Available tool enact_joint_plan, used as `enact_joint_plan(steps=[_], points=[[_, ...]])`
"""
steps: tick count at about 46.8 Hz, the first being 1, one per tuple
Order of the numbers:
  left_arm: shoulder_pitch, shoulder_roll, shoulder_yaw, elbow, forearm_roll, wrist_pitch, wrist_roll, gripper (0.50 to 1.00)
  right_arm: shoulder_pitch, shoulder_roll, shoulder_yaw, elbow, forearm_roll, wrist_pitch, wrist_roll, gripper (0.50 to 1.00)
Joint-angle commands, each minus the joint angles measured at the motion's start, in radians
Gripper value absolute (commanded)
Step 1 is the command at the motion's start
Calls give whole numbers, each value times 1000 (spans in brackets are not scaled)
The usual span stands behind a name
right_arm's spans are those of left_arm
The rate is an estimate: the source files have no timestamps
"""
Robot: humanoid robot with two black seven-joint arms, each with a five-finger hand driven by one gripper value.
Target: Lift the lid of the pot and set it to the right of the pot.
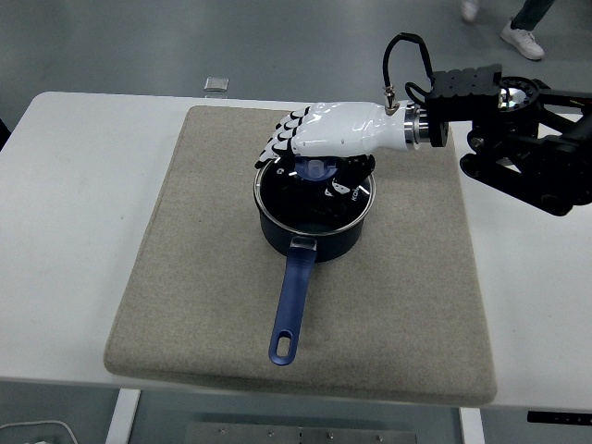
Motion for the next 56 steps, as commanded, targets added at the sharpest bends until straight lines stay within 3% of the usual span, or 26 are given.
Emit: enact_joint_plan(steps=[1, 28, 56], points=[[0, 0, 1, 0, 0, 0, 0, 1000, 1, -5, -1, -2, -9, -2, 0, 899], [0, 0, 1, 0, 0, 1, 0, 1000, 49, -21, -2, -2, -9, 4, 0, 899], [0, 0, 1, 0, 0, 1, 0, 1000, 35, -15, -28, -2, -18, -19, 0, 899]])
